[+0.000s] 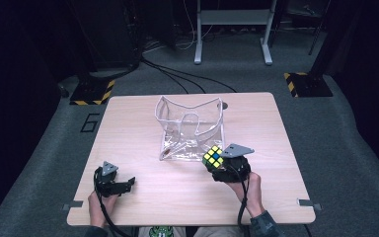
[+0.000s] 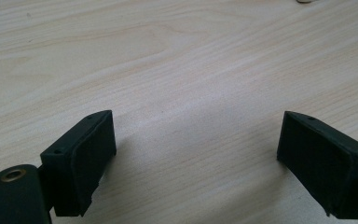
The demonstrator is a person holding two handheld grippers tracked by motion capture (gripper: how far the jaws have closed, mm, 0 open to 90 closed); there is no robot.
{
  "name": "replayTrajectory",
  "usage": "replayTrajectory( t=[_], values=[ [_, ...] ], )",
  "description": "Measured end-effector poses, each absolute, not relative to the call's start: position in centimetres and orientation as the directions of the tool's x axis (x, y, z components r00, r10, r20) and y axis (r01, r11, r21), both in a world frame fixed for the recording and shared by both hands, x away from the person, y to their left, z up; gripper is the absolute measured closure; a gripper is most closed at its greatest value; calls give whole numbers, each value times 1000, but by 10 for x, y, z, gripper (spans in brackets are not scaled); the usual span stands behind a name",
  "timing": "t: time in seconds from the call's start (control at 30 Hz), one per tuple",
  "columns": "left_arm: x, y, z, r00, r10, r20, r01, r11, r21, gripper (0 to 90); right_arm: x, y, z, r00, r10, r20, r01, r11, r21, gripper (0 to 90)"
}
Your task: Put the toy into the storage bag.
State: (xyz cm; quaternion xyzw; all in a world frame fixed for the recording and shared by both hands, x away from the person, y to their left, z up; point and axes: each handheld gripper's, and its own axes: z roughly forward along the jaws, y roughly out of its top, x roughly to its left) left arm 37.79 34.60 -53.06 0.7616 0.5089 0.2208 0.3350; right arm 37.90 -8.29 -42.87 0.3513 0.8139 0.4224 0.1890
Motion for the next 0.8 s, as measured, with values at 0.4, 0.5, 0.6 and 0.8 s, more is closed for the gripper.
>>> replayTrajectory(
  t=[0.4,0.5,0.6,0.8],
  values=[
    [378,346,-531,385,923,-5,627,-258,735,114,383,-90,-416,-675,738,-16,403,386,830,331],
    [378,346,-531,385,923,-5,627,-258,735,114,383,-91,-414,-672,741,-14,402,380,833,331],
    [378,346,-531,385,923,-5,627,-258,735,114,384,-93,-410,-671,742,-17,397,378,836,331],
    [378,346,-530,386,922,-6,628,-258,734,114,386,-96,-402,-667,745,-20,392,374,840,331]
  ],
)
